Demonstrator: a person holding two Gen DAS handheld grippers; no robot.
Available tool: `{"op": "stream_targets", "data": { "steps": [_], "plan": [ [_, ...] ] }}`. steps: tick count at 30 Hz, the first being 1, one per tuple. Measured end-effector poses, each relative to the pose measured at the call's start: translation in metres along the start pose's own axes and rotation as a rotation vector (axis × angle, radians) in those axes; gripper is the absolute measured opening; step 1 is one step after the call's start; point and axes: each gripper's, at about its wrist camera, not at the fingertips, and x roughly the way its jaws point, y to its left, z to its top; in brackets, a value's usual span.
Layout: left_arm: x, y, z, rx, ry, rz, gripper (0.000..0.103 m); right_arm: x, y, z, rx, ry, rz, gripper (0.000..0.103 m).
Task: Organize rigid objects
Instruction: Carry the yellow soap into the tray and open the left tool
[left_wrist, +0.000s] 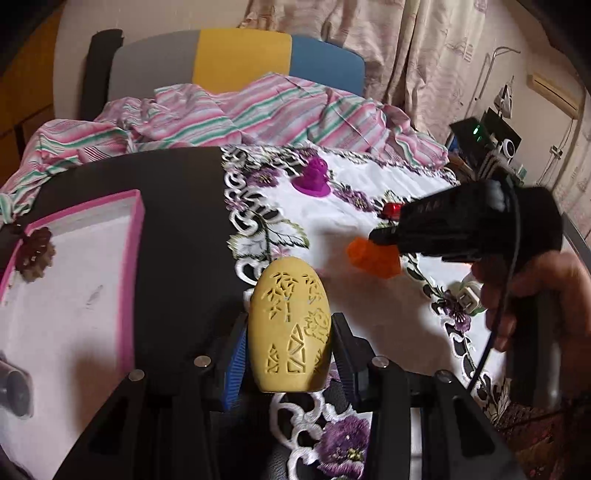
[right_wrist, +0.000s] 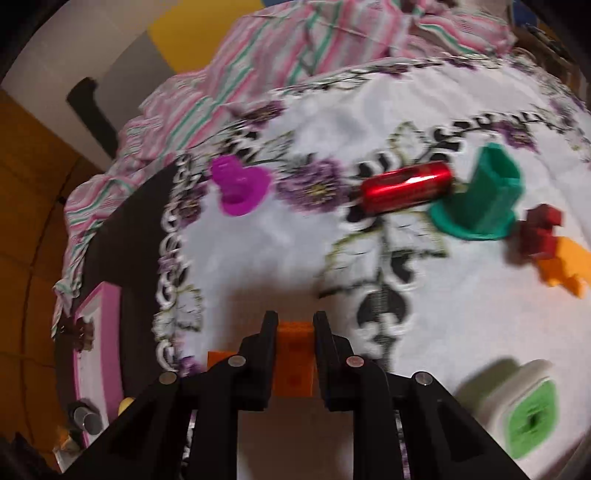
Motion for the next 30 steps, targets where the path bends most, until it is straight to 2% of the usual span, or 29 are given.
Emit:
{"op": "stream_targets", "data": {
  "steps": [4, 11, 19, 24, 30],
  "plan": [
    [-0.013, 0.007, 0.002, -0.009, -0.03, 0.002, 0.043, -0.001, 0.008, -0.004, -0.074, -0.027, -0.036, 0.019],
    [-0.031, 0.028, 0.002, -0.05, -0.055, 0.011, 0.043, 0.0, 0.001, -0.005, -0.042, -0.014, 0.004, 0.019],
    [-0.044, 0.075, 0.005, -0.14, -0.081, 0.057, 0.043, -0.005, 0.005, -0.005, -0.06, -0.044, 0.007, 0.019],
    [-0.04, 0.113, 0.017, -0.2, -0.082, 0.108, 0.043, -0.006, 0.008, -0.004, -0.072, -0.057, 0.003, 0.019],
    [-0.017, 0.153, 0.031, -0.269, -0.032, 0.147, 0.043, -0.006, 0.007, -0.004, -0.068, -0.059, 0.007, 0.019]
  ]
}}
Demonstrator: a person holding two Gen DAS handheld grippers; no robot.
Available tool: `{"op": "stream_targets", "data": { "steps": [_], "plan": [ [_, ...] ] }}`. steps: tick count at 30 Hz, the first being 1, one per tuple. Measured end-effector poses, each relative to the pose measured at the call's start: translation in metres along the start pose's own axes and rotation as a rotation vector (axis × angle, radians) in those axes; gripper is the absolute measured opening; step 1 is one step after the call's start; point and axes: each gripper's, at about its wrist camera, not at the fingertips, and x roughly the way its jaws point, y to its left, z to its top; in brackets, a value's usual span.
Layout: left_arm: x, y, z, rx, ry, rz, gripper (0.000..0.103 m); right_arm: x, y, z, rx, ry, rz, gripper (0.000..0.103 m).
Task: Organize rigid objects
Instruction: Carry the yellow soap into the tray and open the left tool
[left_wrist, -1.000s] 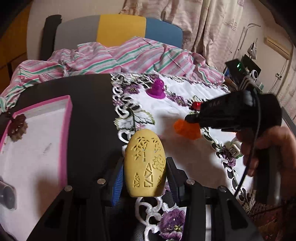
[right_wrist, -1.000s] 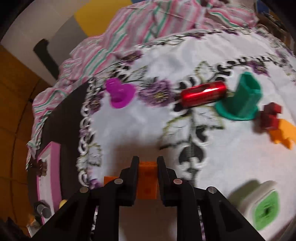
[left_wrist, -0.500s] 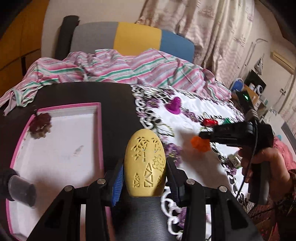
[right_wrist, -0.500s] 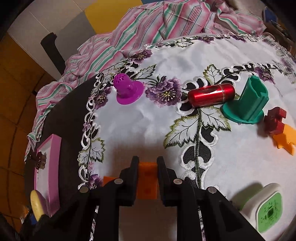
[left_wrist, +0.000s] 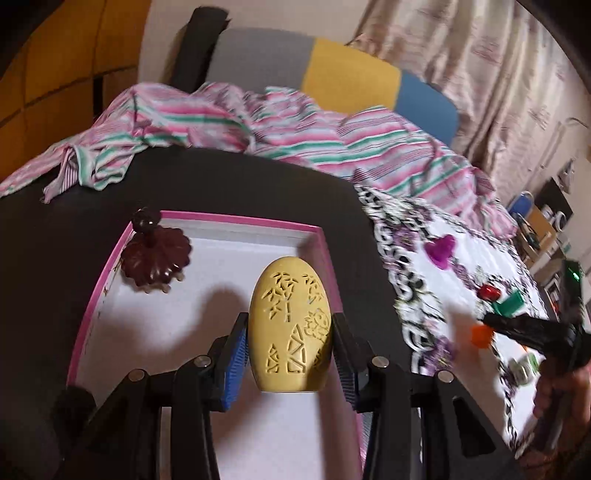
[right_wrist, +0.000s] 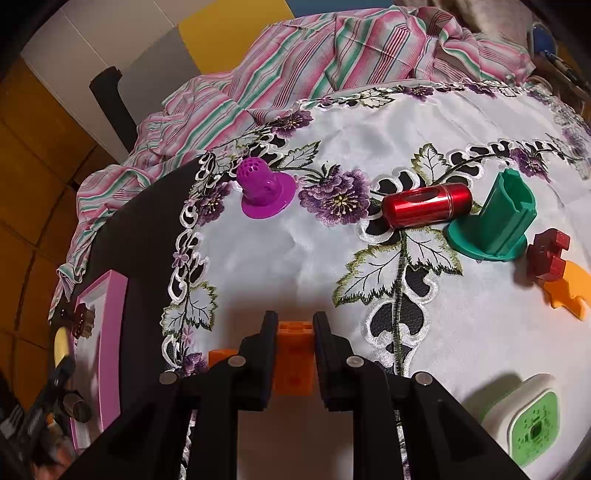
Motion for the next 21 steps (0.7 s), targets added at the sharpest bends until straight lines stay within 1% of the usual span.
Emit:
{"op": "stream_targets", "data": {
  "steps": [6, 11, 12, 14, 15, 16, 18, 21],
  "plan": [
    [0.038, 0.016, 0.018, -0.055, 0.076, 0.017, 0.043, 0.001, -0.003, 0.002, 0.012, 0.0, -0.001, 0.019],
    [0.056, 0.026, 0.029, -0.104, 0.091, 0.048, 0.043, 0.001, -0.005, 0.002, 0.021, -0.001, -0.001, 0.019],
    [0.057, 0.029, 0.031, -0.116, 0.088, 0.051, 0.042, 0.001, -0.005, 0.002, 0.022, 0.0, -0.003, 0.019],
    [0.057, 0.034, 0.033, -0.138, 0.077, 0.063, 0.046, 0.001, -0.005, 0.003, 0.025, 0.0, -0.002, 0.02],
    [0.056, 0.035, 0.034, -0.143, 0.073, 0.069, 0.051, 0.001, -0.005, 0.003, 0.025, -0.001, -0.003, 0.019],
    [0.054, 0.037, 0.034, -0.149, 0.068, 0.072, 0.052, 0.002, -0.005, 0.003, 0.024, -0.001, -0.005, 0.019],
    [0.046, 0.038, 0.032, -0.156, 0.059, 0.064, 0.052, 0.002, -0.005, 0.003, 0.025, 0.0, -0.005, 0.019],
    [0.028, 0.033, 0.025, -0.147, 0.026, 0.048, 0.052, 0.001, -0.005, 0.003, 0.024, -0.005, -0.005, 0.019]
  ]
}}
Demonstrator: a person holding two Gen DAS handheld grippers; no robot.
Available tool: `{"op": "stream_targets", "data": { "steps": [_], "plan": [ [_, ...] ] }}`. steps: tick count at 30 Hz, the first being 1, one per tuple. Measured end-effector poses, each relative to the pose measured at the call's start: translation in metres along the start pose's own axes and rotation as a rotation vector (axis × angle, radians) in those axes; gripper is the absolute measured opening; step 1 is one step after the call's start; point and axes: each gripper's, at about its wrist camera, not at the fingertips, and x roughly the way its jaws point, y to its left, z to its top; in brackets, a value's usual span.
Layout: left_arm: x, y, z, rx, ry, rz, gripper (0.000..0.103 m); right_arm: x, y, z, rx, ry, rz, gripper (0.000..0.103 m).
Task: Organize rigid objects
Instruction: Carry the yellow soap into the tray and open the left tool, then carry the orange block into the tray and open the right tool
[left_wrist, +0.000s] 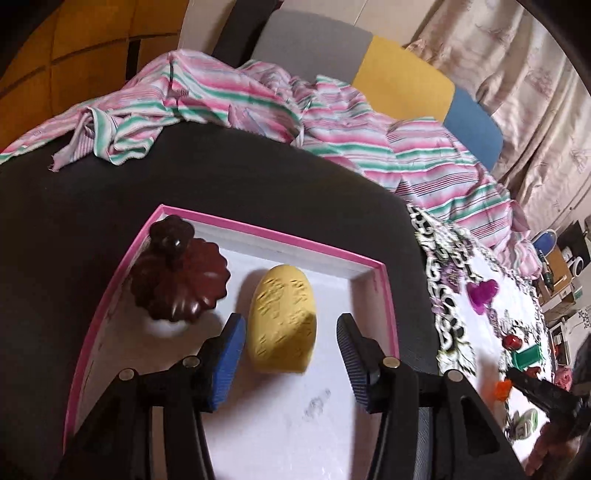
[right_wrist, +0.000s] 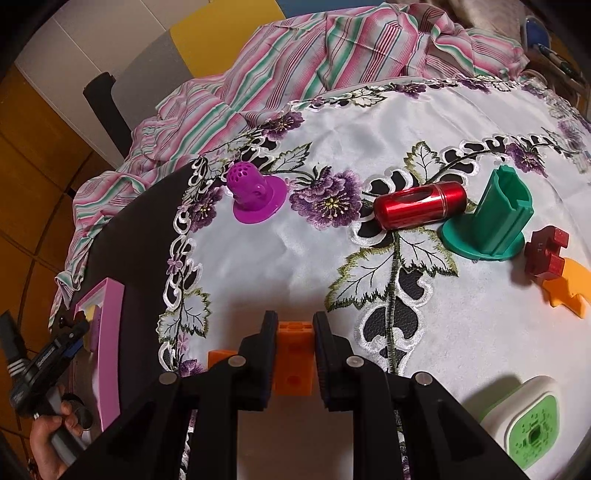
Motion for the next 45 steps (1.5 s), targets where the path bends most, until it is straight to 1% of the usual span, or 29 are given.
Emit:
{"op": "stream_targets", "data": {
  "steps": [2, 4, 8, 13, 16, 20, 23, 29, 34, 43, 45],
  "plan": [
    [-0.011, -0.003, -0.01, 0.018, -0.016, -0.006, 0.052, -0.002, 0.0, 0.0, 0.001, -0.007, 0.008, 0.019],
    [-0.021, -0.006, -0.022, 0.025, -0.024, -0.027, 0.052, -0.004, 0.001, 0.0, -0.001, -0.015, 0.015, 0.019],
    [-0.034, -0.012, -0.048, 0.061, -0.009, -0.071, 0.052, -0.005, 0.005, -0.001, -0.017, -0.016, 0.019, 0.019],
    [-0.047, -0.02, -0.075, 0.134, 0.002, -0.089, 0.052, -0.005, 0.009, -0.003, -0.032, -0.01, 0.031, 0.019],
    [-0.052, -0.016, -0.085, 0.134, 0.016, -0.1, 0.052, -0.007, 0.014, -0.005, -0.033, -0.015, 0.044, 0.02],
    [-0.06, -0.007, -0.093, 0.109, 0.019, -0.11, 0.052, -0.007, 0.03, -0.011, -0.039, 0.011, 0.081, 0.02],
    [-0.067, -0.002, -0.096, 0.106, 0.006, -0.109, 0.052, -0.006, 0.053, -0.014, -0.076, 0.024, 0.099, 0.019],
    [-0.078, -0.001, -0.1, 0.145, -0.02, -0.096, 0.052, -0.005, 0.109, -0.011, -0.152, 0.036, 0.175, 0.02],
    [-0.082, 0.009, -0.101, 0.139, -0.029, -0.083, 0.052, 0.001, 0.156, -0.013, -0.225, 0.054, 0.194, 0.02],
    [-0.091, 0.032, -0.101, 0.101, -0.037, -0.077, 0.052, 0.03, 0.234, -0.024, -0.382, 0.123, 0.176, 0.019],
    [-0.093, 0.035, -0.101, 0.096, -0.036, -0.081, 0.052, 0.038, 0.252, -0.027, -0.448, 0.122, 0.144, 0.02]
  ]
}}
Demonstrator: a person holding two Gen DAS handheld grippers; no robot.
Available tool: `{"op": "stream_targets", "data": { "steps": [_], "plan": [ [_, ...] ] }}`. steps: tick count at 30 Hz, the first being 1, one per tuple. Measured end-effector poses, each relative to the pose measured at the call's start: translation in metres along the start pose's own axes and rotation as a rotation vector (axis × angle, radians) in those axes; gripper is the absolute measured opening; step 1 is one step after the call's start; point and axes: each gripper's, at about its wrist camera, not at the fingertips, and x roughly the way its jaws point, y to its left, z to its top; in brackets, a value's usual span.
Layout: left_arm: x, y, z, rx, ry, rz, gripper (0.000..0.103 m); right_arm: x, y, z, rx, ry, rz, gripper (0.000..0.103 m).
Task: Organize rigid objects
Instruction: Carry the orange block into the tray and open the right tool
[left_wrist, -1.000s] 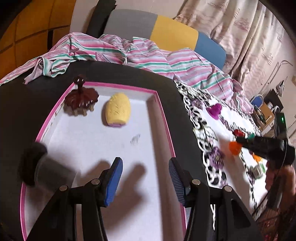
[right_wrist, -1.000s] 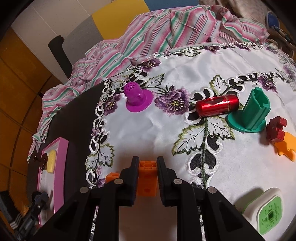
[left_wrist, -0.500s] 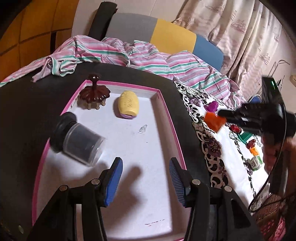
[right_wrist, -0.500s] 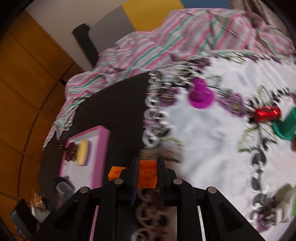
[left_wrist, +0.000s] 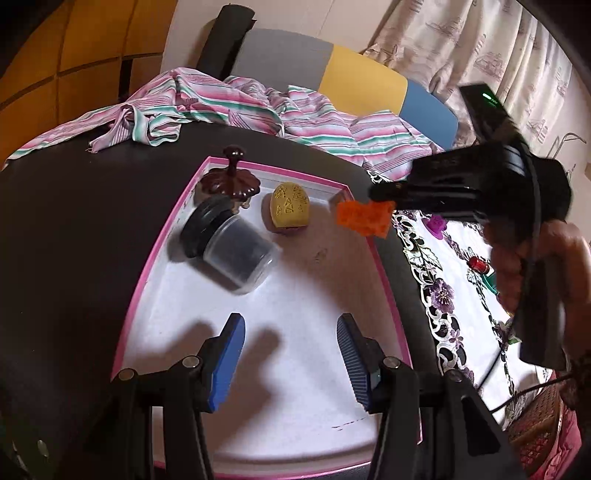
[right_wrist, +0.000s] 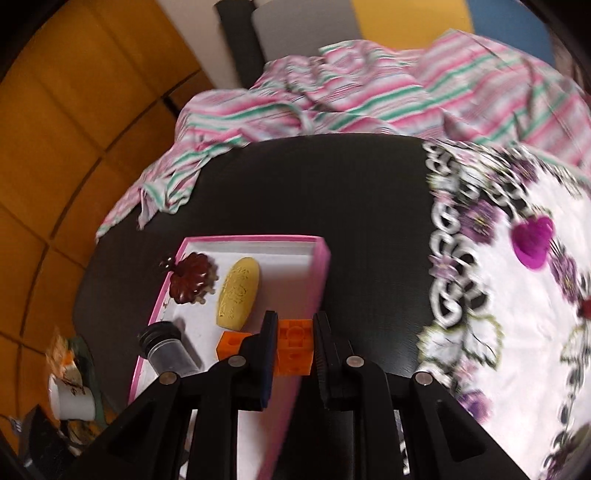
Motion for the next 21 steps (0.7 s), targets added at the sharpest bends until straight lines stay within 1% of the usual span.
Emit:
{"op": "stream_targets", "data": {
  "steps": [3, 5, 6, 9, 10, 11, 12, 13, 14, 16, 19, 21],
  "plan": [
    [-0.004, 0.005, 0.0, -0.009, -0.006, 0.001, 0.052, 0.013, 0.018, 0.008, -0.086, 0.019, -0.038, 0.02],
    [-0.005, 0.008, 0.0, -0.017, -0.004, 0.002, 0.052, 0.024, 0.027, 0.012, -0.144, 0.045, -0.085, 0.02],
    [-0.006, 0.01, -0.001, -0.023, -0.007, 0.003, 0.052, 0.028, 0.03, 0.013, -0.157, 0.04, -0.109, 0.02],
    [-0.005, 0.012, -0.001, -0.033, -0.001, -0.002, 0.052, 0.039, 0.035, 0.017, -0.198, 0.052, -0.14, 0.02],
    [-0.006, 0.012, -0.002, -0.035, 0.0, -0.002, 0.052, 0.041, 0.035, 0.018, -0.196, 0.047, -0.149, 0.021],
    [-0.006, 0.013, -0.002, -0.035, -0.001, -0.001, 0.052, 0.041, 0.033, 0.02, -0.182, 0.038, -0.164, 0.026],
    [-0.005, 0.012, -0.002, -0.032, 0.001, -0.002, 0.052, 0.041, 0.03, 0.022, -0.16, 0.029, -0.174, 0.039],
    [-0.006, 0.012, -0.002, -0.032, 0.003, -0.003, 0.052, 0.036, 0.026, 0.024, -0.12, 0.01, -0.172, 0.045],
    [-0.006, 0.012, -0.002, -0.032, 0.0, -0.004, 0.052, 0.03, 0.021, 0.025, -0.082, -0.017, -0.15, 0.047],
    [-0.007, 0.011, -0.002, -0.031, -0.003, -0.007, 0.052, 0.016, 0.013, 0.025, -0.022, -0.066, -0.095, 0.047],
    [-0.005, 0.007, -0.003, -0.033, 0.002, -0.018, 0.052, -0.003, 0.005, 0.019, 0.012, -0.097, -0.078, 0.048],
    [-0.005, 0.003, -0.004, -0.029, 0.006, -0.026, 0.052, -0.012, 0.0, 0.012, 0.025, -0.106, -0.067, 0.051]
  ]
}}
